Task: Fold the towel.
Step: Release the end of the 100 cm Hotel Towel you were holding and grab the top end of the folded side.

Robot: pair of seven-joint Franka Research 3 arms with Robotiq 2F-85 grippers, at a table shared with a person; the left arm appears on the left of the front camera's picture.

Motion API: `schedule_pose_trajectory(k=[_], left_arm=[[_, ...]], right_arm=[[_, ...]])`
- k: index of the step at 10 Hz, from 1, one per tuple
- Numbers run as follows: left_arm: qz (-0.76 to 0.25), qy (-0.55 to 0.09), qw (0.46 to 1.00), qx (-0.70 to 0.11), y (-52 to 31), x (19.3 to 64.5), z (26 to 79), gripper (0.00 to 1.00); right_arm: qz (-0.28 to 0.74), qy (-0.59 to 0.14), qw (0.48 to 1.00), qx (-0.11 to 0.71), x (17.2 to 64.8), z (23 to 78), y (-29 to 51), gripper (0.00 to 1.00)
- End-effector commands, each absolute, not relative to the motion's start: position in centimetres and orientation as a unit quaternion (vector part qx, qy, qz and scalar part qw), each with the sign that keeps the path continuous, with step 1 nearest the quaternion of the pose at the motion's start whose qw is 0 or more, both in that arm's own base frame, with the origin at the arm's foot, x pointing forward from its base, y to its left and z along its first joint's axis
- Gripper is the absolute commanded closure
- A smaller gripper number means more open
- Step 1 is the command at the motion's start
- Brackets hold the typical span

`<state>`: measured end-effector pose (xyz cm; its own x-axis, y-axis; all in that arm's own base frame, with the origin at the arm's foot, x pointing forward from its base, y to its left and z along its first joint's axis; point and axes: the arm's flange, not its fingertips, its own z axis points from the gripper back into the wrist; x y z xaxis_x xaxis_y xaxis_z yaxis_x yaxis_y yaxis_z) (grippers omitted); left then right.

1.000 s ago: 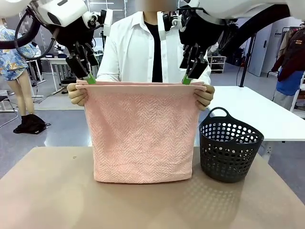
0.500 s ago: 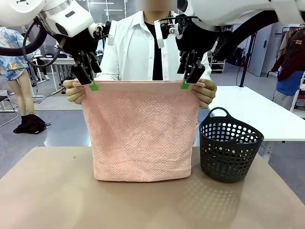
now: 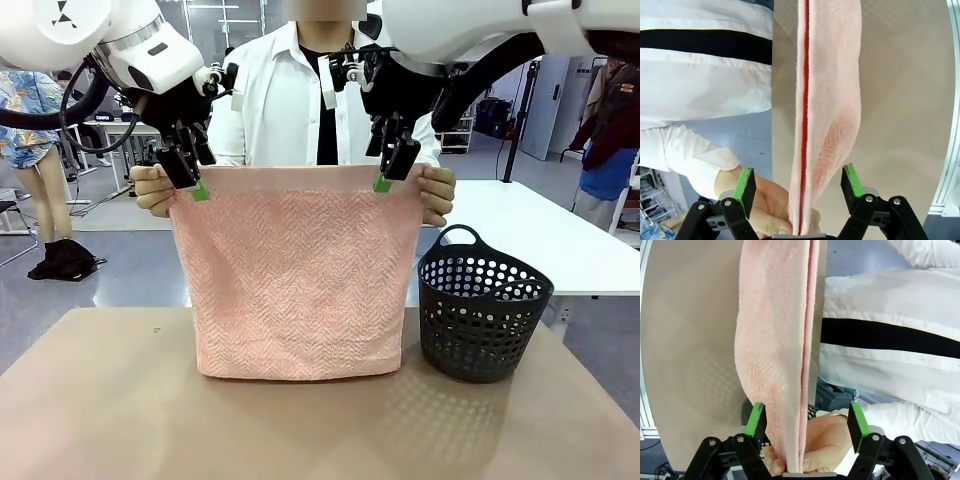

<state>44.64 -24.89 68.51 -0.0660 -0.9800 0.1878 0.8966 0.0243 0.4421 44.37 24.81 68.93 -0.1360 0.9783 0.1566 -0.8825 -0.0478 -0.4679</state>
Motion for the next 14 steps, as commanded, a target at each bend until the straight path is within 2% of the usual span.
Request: schedule_pose_trajectory(k=[1,2,8,9,10,11,12,13,14], left_arm=[[-0.684,-0.23,0.685,0.098,-24.8,45.6,68.4,0.13],[-0.684,-0.227,0.687,0.098,-24.7,45.6,68.3,0.13],[-0.684,-0.206,0.695,0.084,-25.3,46.2,67.1,0.13],[-0.685,-0.202,0.695,0.089,-25.3,46.2,66.8,0.5],[-0.687,-0.203,0.692,0.094,-25.4,46.1,66.7,0.73],[-0.69,-0.203,0.688,0.1,-25.3,46.0,66.6,1.0],[-0.688,-0.202,0.69,0.096,-25.2,45.9,66.6,1.0],[-0.689,-0.201,0.69,0.093,-25.2,45.8,66.5,1.0],[-0.693,-0.196,0.688,0.089,-25.2,45.6,66.4,1.0]], right_arm=[[0.716,-0.209,0.658,-0.104,45.4,68.3,25.1,0.2],[0.715,-0.205,0.661,-0.101,45.4,68.2,25.2,0.0],[0.713,-0.159,0.678,-0.083,45.7,66.4,25.5,0.0],[0.715,-0.158,0.676,-0.085,45.7,66.1,25.6,0.16],[0.716,-0.162,0.672,-0.096,45.5,65.9,25.5,0.38],[0.718,-0.163,0.669,-0.101,45.5,65.8,25.4,0.76],[0.717,-0.162,0.67,-0.101,45.4,65.7,25.3,0.98],[0.718,-0.16,0.67,-0.1,45.4,65.5,25.2,1.0],[0.718,-0.159,0.67,-0.1,45.3,65.3,25.3,0.88]])
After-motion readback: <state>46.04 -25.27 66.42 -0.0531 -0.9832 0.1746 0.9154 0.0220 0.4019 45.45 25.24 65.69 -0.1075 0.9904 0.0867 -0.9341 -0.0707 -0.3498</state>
